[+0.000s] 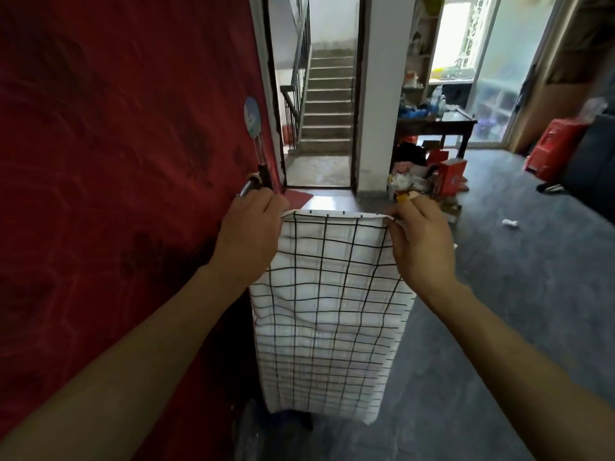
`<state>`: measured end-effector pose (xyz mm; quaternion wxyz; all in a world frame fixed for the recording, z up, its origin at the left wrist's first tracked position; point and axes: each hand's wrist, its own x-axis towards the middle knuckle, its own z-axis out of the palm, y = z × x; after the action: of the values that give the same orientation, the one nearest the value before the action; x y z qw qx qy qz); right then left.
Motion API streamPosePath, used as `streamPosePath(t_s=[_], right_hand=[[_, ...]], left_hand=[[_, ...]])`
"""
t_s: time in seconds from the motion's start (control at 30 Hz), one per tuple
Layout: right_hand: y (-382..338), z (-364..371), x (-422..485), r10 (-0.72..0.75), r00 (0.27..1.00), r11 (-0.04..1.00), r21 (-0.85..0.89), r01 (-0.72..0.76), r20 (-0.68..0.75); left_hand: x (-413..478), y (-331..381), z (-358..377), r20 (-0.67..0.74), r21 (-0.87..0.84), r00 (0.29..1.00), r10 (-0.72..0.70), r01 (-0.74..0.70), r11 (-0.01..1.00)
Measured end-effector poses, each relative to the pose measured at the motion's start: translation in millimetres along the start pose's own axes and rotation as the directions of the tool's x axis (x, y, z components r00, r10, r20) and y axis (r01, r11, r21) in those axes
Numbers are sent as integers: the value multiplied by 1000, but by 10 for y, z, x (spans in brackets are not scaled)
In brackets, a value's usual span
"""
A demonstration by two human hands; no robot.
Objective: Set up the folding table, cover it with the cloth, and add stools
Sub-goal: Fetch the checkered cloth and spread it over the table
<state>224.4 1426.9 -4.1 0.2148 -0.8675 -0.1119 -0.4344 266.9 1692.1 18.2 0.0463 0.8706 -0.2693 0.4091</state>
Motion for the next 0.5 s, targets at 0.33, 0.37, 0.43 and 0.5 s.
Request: streamPosePath(t_s=[0.33,0.37,0.43,0.5], right_hand=[[-531,-1145,-559,94,995,974,-204,-101,-43],[-589,-1256,-652,101,994,971,-216,-106,-37],[-699,-1494,-835,108,994,965,-240,-108,-12],[-753,-1762,-1008,115,993,958,-266,-112,-4]], left_hand=[[-464,659,-686,-67,-159,997,32,-42,986],[-536,721,-729,-80,-180,996,24,-38,983],[-644,857,-823,-93,-235,996,15,-37,971],[-691,1046,-924,-97,-294,994,42,-69,953]])
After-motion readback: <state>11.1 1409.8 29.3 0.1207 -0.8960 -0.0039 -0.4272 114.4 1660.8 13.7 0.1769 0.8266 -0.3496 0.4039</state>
